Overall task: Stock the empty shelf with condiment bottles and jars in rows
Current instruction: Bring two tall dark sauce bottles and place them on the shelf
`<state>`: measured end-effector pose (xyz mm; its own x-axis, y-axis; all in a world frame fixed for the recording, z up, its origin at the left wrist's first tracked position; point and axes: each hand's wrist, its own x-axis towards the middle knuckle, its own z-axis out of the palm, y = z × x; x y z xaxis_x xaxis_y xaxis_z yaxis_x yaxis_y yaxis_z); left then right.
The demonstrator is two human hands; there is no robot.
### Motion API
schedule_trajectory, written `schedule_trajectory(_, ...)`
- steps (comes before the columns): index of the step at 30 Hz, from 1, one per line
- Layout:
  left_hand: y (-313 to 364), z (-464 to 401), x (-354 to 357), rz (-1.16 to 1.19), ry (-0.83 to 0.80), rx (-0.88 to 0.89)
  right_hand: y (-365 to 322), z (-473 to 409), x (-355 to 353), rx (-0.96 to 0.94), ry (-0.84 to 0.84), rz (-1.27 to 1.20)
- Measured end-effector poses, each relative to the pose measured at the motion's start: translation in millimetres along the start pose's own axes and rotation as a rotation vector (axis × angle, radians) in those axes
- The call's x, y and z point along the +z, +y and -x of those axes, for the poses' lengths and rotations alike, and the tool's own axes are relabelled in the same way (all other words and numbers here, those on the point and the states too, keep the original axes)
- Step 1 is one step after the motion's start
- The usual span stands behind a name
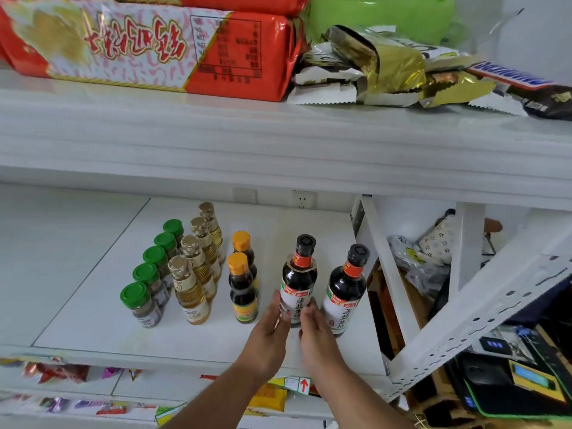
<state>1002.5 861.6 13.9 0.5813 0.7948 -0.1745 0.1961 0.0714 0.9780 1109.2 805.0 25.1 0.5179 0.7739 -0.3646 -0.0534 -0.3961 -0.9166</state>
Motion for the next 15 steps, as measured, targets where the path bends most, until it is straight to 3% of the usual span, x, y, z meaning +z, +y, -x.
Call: schedule_trajectory(15,8,-62,-6,-0.061,0.099,-0.086,-32,-44,17,0.022,0.079,-0.001)
